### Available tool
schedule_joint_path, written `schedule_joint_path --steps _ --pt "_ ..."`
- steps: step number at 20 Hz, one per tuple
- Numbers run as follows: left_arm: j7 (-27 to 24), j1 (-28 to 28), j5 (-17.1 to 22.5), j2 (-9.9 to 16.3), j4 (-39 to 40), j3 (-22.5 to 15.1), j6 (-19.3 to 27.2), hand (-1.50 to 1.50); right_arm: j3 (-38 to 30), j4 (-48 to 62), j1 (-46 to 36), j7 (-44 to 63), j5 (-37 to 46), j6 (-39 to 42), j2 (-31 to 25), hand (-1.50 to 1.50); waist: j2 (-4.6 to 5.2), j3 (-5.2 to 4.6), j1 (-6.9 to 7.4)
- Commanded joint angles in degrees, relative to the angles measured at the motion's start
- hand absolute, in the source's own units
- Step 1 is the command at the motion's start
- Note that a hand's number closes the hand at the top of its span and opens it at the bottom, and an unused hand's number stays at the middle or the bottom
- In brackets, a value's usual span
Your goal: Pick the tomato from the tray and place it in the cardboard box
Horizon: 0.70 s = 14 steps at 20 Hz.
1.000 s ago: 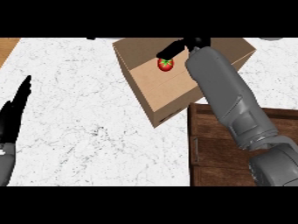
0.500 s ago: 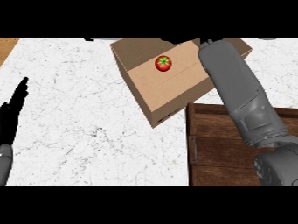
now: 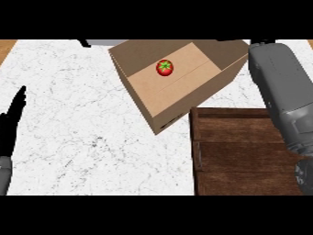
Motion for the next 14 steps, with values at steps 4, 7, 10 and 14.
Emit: schedule_joint_path --steps 4,7,10,14 --pt "2.1 2.1 -0.3 0.0 -2.3 0.6 -0.5 0.00 -0.2 -3.8 6.8 -0.8 -2.6 7.3 -7.9 -1.50 -0.77 -0.02 -1.63" --pt "1.9 0.0 -0.4 -0.3 -0.8 1.0 -0.1 0.00 -1.8 -3.1 8.9 -2.1 -4.7 13.4 -13.6 -1.50 -0.55 -0.01 -1.58" --pt "-1.6 1.2 0.3 0.3 2.0 2.4 -1.0 0.00 -0.6 -5.1 13.8 -4.0 -5.0 17.8 -16.2 -1.50 -0.71 -0.04 -1.91" --pt "1.1 0.3 0.3 1.0 -1.5 2.8 -1.4 0.00 1.0 -6.0 16.3 -3.9 -5.0 25.5 -21.2 -1.50 -0.69 -0.02 -1.85"
